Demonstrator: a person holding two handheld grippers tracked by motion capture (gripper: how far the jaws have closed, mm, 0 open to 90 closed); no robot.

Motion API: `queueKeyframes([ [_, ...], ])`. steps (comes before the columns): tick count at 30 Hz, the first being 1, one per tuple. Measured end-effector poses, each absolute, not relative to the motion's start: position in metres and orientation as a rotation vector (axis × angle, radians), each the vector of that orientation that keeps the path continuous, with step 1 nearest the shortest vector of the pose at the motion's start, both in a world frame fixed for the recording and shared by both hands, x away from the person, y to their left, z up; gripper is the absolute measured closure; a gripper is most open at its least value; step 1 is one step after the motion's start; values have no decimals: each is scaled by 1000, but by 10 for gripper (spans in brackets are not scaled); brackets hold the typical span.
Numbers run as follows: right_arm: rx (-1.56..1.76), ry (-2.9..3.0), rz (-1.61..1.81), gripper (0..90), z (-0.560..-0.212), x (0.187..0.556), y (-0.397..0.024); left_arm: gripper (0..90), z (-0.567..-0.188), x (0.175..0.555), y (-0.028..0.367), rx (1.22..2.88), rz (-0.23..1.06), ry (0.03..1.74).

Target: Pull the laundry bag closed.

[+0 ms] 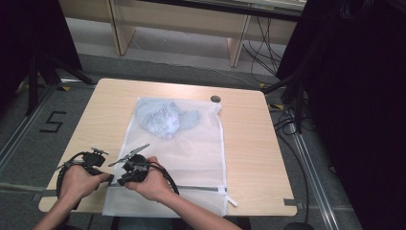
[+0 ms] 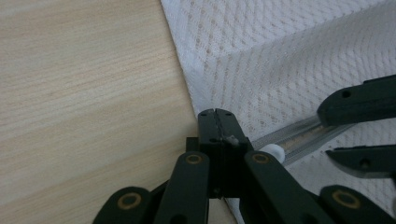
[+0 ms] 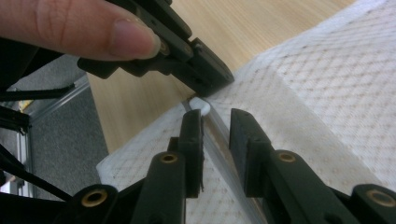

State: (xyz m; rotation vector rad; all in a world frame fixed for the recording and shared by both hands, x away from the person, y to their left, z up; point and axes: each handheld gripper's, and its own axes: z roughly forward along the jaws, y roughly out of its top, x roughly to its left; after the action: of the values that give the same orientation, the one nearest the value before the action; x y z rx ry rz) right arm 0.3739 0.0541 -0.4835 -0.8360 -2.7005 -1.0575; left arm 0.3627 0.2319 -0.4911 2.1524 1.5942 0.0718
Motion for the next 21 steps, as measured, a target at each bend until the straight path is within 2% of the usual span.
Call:
queueKeyframes([
  [21, -825, -2711, -985, 765, -493, 380, 71, 898, -491, 364, 234, 2160, 61, 1588],
])
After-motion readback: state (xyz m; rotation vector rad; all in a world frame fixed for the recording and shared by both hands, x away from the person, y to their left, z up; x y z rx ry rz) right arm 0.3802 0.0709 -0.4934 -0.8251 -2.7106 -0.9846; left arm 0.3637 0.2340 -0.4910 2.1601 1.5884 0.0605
